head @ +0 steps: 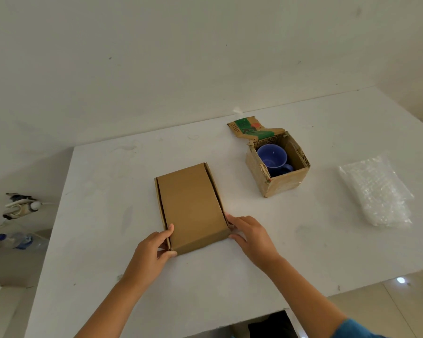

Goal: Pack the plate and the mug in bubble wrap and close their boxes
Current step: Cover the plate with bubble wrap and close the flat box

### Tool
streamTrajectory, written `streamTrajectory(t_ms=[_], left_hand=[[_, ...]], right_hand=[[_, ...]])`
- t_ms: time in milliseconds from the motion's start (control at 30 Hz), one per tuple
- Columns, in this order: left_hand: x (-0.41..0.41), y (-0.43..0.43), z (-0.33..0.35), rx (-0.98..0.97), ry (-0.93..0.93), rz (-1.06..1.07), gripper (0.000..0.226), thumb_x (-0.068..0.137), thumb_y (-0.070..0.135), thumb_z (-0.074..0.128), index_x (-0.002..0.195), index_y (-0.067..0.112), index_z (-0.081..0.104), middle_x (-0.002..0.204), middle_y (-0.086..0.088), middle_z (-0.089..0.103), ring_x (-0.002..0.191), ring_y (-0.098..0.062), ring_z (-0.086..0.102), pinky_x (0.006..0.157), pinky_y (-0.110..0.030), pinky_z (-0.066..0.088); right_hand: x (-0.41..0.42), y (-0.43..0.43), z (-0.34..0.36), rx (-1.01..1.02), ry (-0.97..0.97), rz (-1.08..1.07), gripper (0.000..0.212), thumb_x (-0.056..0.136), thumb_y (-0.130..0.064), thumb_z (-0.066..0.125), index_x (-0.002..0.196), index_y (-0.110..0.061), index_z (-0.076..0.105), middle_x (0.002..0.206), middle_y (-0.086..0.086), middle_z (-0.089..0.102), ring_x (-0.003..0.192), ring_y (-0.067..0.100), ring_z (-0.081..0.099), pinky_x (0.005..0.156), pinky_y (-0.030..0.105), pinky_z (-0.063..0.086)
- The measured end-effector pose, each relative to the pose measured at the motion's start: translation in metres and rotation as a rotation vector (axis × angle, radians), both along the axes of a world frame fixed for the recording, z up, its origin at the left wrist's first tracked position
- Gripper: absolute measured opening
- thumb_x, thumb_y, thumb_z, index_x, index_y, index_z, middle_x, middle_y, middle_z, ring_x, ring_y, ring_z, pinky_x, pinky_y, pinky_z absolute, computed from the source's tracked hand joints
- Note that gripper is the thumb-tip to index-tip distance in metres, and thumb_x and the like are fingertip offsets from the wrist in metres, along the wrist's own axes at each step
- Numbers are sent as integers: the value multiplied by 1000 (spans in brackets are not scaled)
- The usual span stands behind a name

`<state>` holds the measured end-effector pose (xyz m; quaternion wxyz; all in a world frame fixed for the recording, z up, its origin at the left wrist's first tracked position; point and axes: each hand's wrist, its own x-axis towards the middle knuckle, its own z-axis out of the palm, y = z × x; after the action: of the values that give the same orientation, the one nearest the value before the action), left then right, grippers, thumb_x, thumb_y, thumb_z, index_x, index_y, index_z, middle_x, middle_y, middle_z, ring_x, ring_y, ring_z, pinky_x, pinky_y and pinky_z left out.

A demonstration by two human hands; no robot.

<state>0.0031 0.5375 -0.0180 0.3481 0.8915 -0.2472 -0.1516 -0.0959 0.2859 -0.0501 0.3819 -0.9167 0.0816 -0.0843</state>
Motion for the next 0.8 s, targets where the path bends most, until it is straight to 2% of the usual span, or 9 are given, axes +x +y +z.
streamTrajectory(t_ms=[33, 133, 300, 400, 500, 567, 633, 700, 800], left_hand=[[1, -1, 0, 6, 1, 0, 65, 76, 9, 73, 134, 21, 46, 84, 3, 58, 84, -6, 58, 76, 2, 41], [2, -2, 2, 20, 3, -3, 64, 77, 10, 73, 134, 21, 46, 88, 2, 60, 81, -7, 60, 76, 2, 41], [3, -1, 3, 35, -7, -18, 63, 77, 10, 72, 134, 20, 46, 95, 1, 63, 87, -6, 60, 77, -2, 45], [3, -2, 3, 49, -14, -22, 63, 78, 8, 72, 134, 19, 46, 95, -3, 64, 87, -12, 61, 81, -12, 50], [5, -3, 4, 86, -25, -4, 64, 78, 8, 71, 135, 20, 45, 92, -5, 63, 85, -15, 61, 83, -22, 53], [5, -3, 5, 119, -10, 9, 65, 78, 9, 71, 136, 21, 44, 92, -5, 63, 85, -15, 61, 83, -25, 53], [5, -6, 9, 145, 36, 31, 67, 78, 10, 72, 137, 23, 43, 98, -3, 63, 89, -15, 61, 85, -27, 54], [6, -10, 13, 216, 63, 59, 66, 78, 14, 73, 136, 22, 42, 109, -3, 59, 99, -17, 59, 88, -27, 51], [5, -31, 27, 376, -8, 128, 61, 77, 27, 73, 132, 19, 46, 124, -5, 48, 117, -23, 49, 94, -32, 46]], right_hand=[[3, -2, 0, -10, 0, 14, 56, 84, -9, 67, 136, -17, 48, 100, 3, 67, 91, 16, 58, 85, 31, 52], [6, -4, -2, -81, -2, 89, 63, 85, -10, 66, 142, -20, 40, 88, 5, 63, 83, 19, 55, 78, 28, 50], [17, -7, -4, -131, -55, 120, 58, 77, 0, 72, 130, -9, 52, 78, 11, 63, 70, 26, 58, 64, 40, 56], [18, -5, -9, -188, -108, 154, 64, 69, 5, 77, 125, -8, 49, 70, 10, 61, 60, 25, 59, 52, 33, 55], [17, -8, -7, -228, -126, 183, 67, 65, 3, 81, 122, -9, 47, 67, 10, 62, 56, 24, 59, 47, 29, 53], [18, -10, 0, -239, -59, 217, 60, 71, -2, 77, 124, -9, 49, 73, 12, 64, 63, 27, 60, 54, 33, 56], [21, -15, 11, -218, 52, 230, 48, 86, -12, 63, 132, -11, 48, 92, 15, 65, 82, 30, 61, 72, 37, 54], [22, -24, 23, -190, 137, 281, 43, 94, -21, 53, 136, -18, 45, 108, 11, 64, 97, 25, 58, 83, 31, 48], [21, -47, 56, -151, 113, 294, 38, 93, -33, 53, 131, -24, 50, 110, 3, 65, 95, 15, 60, 83, 28, 51]])
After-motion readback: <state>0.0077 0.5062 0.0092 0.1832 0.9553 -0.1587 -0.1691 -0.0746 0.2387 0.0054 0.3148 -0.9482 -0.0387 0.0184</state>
